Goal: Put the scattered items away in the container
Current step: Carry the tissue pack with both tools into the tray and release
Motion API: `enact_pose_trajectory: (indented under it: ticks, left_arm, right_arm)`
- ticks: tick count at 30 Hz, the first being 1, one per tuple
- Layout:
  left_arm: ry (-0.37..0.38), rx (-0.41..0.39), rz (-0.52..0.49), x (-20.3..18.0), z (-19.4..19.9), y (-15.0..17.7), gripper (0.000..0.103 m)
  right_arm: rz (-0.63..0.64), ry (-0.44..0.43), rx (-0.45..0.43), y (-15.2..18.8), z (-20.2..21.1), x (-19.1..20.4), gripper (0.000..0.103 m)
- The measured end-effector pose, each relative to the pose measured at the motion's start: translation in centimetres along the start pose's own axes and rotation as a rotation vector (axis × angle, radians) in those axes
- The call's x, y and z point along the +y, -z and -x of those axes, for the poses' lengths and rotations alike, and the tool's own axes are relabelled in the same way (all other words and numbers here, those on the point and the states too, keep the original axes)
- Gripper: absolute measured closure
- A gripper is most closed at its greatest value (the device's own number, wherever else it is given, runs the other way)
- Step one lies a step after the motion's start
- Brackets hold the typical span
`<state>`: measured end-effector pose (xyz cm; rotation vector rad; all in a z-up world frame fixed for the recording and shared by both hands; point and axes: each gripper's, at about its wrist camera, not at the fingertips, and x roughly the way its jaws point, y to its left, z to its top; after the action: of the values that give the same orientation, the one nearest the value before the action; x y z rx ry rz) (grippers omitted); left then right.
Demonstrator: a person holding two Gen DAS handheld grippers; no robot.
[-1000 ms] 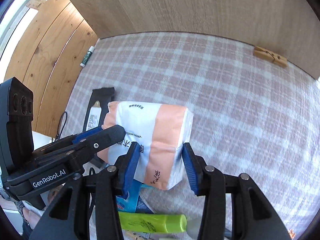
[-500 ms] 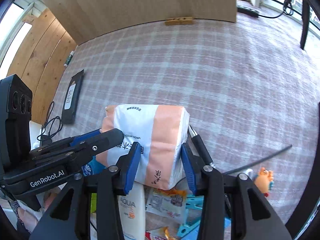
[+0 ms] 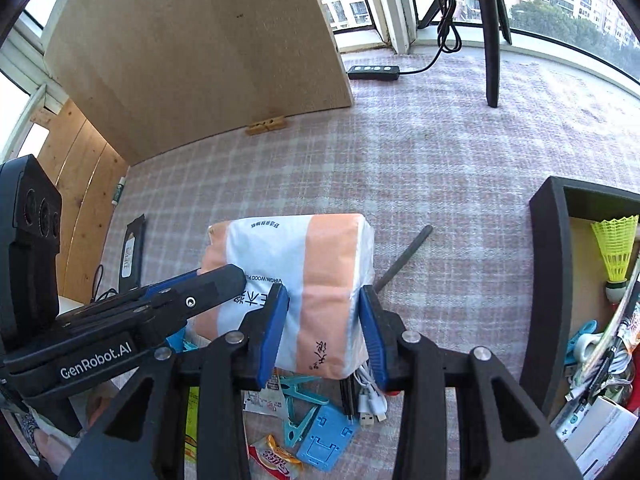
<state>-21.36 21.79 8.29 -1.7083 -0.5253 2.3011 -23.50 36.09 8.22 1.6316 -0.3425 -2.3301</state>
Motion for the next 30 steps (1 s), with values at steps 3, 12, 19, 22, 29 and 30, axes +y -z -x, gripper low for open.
enact_pose_trajectory:
  ticks: [3, 12, 19, 22, 29, 30]
  left_arm:
    - [0.013, -0.008, -0.048, -2.0, 1.1, 0.2, 0.068]
    - [0.082, -0.007, -0.186, -9.7, 2.1, 1.0, 0.067]
    - [0.142, 0.034, -0.28, -17.0, 0.3, 1.9, 0.067]
    - [0.172, 0.053, -0.33, -20.6, -0.5, 2.4, 0.067]
    - [0.241, 0.083, -0.395, -27.6, -1.7, 3.3, 0.066]
    - [0.251, 0.08, -0.385, -28.1, -1.6, 3.2, 0.066]
  right_arm:
    - [-0.014, -0.002, -0.028, 0.2, 1.8, -0.9, 0.066]
    - [-0.073, 0.048, -0.127, 1.8, 8.7, -5.5, 0.066]
    - [-0.175, 0.112, -0.184, 4.4, 13.0, -10.7, 0.066]
    - [-0.217, 0.146, -0.208, 5.5, 15.2, -13.2, 0.066]
    - [-0.323, 0.214, -0.269, 6.6, 20.9, -19.5, 0.064]
    - [-0.343, 0.226, -0.278, 6.7, 21.7, -20.2, 0.063]
